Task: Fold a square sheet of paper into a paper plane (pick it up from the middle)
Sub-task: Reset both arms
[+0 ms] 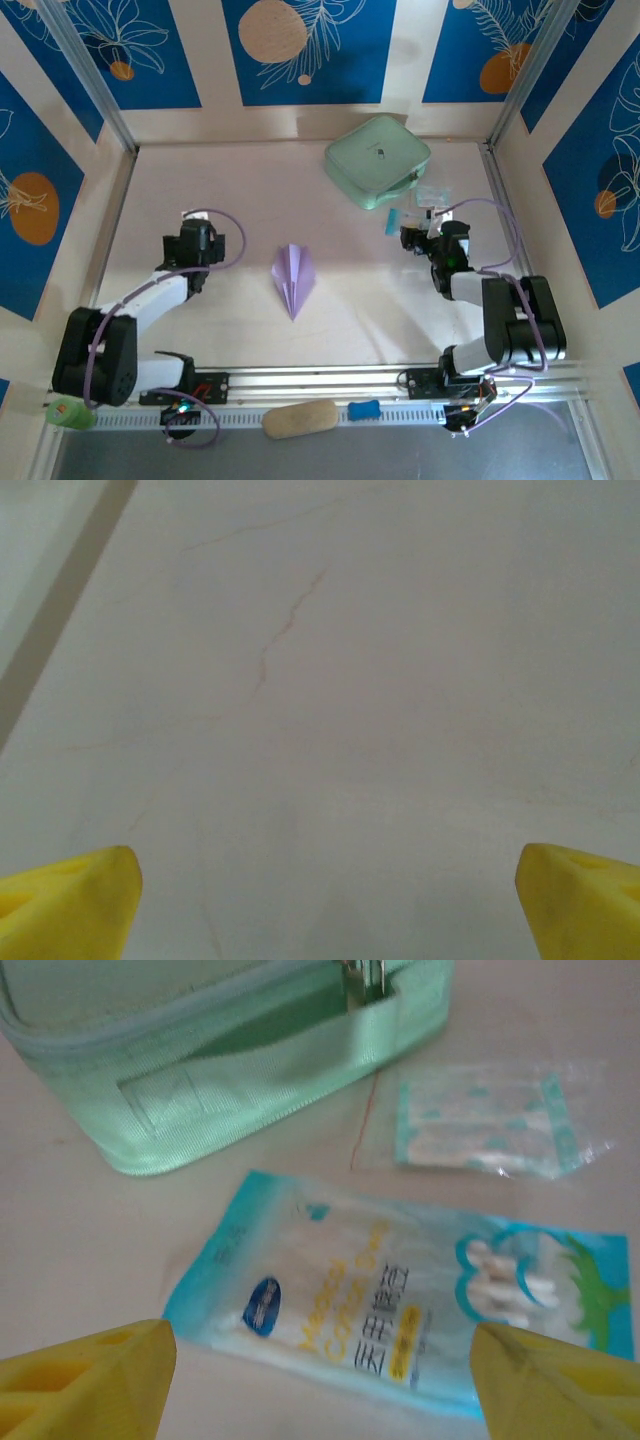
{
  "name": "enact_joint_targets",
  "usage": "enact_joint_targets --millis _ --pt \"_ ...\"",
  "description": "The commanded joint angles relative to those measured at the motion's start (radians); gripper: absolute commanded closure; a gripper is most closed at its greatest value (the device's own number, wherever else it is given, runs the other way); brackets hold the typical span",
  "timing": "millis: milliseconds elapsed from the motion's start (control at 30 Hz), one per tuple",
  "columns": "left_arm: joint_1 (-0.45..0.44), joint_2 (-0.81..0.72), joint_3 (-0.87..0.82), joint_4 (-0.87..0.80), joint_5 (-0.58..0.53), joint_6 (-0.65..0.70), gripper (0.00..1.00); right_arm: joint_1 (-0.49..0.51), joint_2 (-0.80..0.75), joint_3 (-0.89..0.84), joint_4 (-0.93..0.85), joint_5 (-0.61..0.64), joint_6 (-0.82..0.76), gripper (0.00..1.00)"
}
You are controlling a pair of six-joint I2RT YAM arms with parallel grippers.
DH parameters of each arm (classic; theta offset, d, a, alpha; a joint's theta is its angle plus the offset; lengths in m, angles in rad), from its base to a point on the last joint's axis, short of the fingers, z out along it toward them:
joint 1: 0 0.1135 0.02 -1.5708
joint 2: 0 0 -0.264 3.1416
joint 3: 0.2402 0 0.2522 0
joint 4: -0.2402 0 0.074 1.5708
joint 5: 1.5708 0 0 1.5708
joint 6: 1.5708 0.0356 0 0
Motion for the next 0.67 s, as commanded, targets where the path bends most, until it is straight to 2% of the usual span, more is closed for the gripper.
enact_joint_targets --millis 0,33,67,133,200,233,267,300,333,633 --pt "0.033 0.051 -0.063 0.399 0.111 0.114 0.04 -0.014 0.040 -0.022 0.171 -0.144 -0.036 0.22" --pt "0.038 0.071 -0.091 0.491 0.137 0.127 0.04 -0.013 0.030 0.003 0.110 -0.124 -0.031 0.21" --pt "0.050 0.099 -0.115 0.572 0.165 0.107 0.04 -0.009 0.057 0.018 0.128 -0.059 -0.004 0.03" --pt "0.072 0.189 -0.155 0.726 0.248 0.106 0.04 -0.011 0.040 0.021 0.089 -0.027 0.009 0.01" --pt "0.075 0.284 -0.203 0.899 0.275 0.118 0.03 0.002 0.044 0.016 0.107 0.001 0.002 0.01" --pt "0.081 0.288 -0.215 0.930 0.274 0.110 0.03 -0.003 0.047 0.022 0.102 -0.012 0.004 0.01" --pt "0.091 0.250 -0.197 0.820 0.287 0.092 0.03 -0.010 0.045 0.021 0.097 -0.027 0.006 0.01" --pt "0.099 0.255 -0.179 0.802 0.282 0.081 0.03 -0.010 0.043 0.020 0.095 -0.026 0.005 0.01" --pt "0.105 0.275 -0.161 0.801 0.242 0.066 0.01 -0.005 0.046 0.020 0.102 -0.019 0.003 0.01" --pt "0.105 0.267 -0.168 0.806 0.248 0.067 0.00 -0.010 0.047 0.021 0.098 -0.040 0.002 0.01"
